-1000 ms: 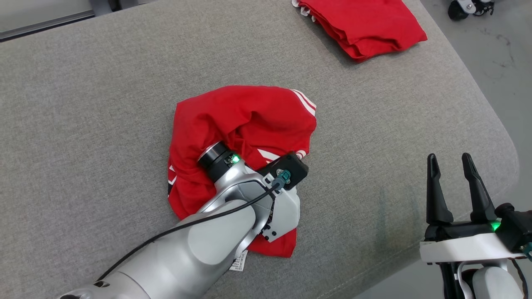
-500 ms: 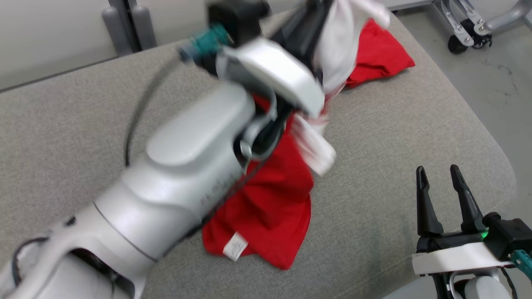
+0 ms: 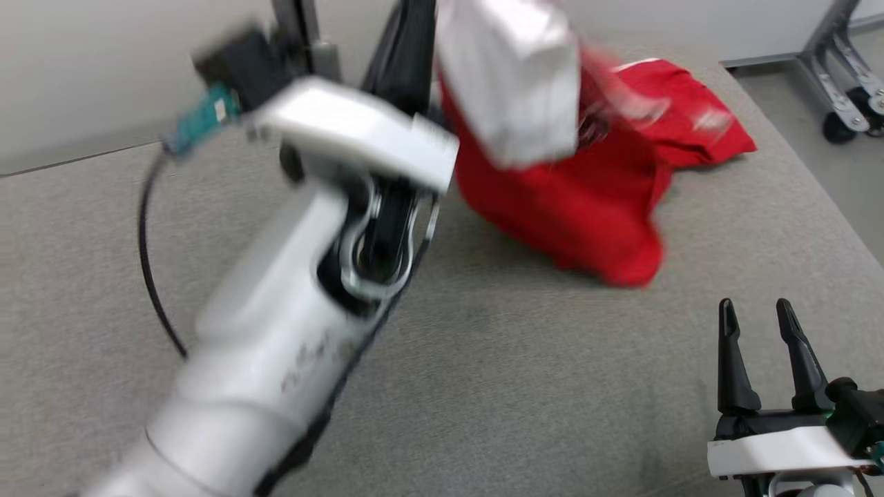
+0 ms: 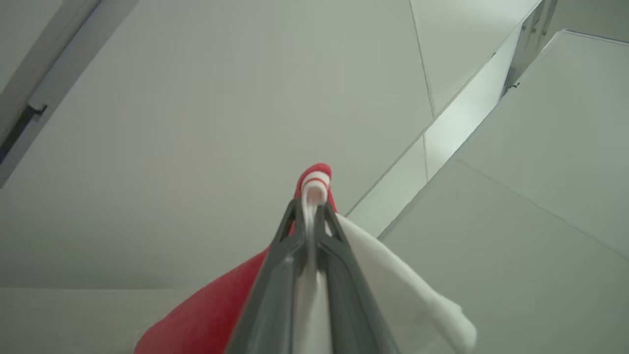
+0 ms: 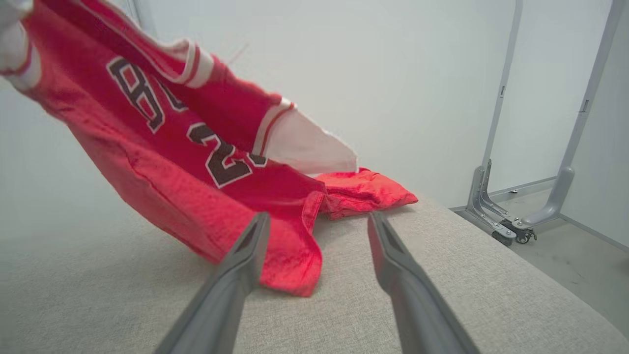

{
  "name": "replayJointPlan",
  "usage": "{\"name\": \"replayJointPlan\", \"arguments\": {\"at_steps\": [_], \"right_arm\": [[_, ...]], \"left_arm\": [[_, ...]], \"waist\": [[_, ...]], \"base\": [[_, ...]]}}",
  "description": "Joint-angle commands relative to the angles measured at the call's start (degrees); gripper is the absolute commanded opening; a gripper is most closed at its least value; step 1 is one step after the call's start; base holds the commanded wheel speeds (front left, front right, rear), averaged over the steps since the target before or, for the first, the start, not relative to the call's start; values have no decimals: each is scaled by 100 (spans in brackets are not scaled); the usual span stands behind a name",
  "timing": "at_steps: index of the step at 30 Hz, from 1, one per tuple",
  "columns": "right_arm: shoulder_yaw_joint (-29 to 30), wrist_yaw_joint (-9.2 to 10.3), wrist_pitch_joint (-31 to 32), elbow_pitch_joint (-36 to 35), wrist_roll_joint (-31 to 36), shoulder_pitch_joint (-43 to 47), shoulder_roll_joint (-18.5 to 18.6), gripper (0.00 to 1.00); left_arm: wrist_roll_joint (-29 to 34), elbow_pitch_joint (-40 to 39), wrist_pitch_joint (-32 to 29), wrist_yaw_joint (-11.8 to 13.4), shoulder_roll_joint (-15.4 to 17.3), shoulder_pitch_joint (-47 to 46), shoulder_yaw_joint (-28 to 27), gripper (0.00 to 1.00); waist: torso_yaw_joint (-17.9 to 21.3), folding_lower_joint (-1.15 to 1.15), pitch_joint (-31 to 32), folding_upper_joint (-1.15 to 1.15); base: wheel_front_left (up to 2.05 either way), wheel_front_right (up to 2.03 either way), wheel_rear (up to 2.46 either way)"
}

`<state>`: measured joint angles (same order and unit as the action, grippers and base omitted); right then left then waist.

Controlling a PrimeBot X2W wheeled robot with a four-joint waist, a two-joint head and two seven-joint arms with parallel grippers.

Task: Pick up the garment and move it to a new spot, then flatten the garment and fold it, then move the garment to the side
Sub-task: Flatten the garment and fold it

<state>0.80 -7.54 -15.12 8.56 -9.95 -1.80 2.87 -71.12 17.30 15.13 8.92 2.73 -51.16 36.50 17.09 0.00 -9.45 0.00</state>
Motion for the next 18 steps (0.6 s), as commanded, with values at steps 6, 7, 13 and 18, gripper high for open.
{"name": "replayJointPlan", "arguments": {"at_steps": [6,7,13,18], "right_arm": [[80,11,-2,-65,54,134,37,100],[88,11,-2,-68,50,151,53,100],[187,11,-2,-98,7,211,140,100],[181,11,-2,-61,15,257,182,100]], "left_arm": [[537,63,1,-161,90,1937,-645,0],[647,42,-1,-227,111,2309,-857,0],[1548,-208,-1,-558,136,3988,-2405,0],[2387,-323,0,-785,98,4535,-3317,0]], "waist": [[-328,0,-25,0],[-358,0,-41,0],[-551,0,-105,0],[-715,0,-123,0]], "base": [[0,0,0],[0,0,0],[0,0,0],[0,0,0]]}}
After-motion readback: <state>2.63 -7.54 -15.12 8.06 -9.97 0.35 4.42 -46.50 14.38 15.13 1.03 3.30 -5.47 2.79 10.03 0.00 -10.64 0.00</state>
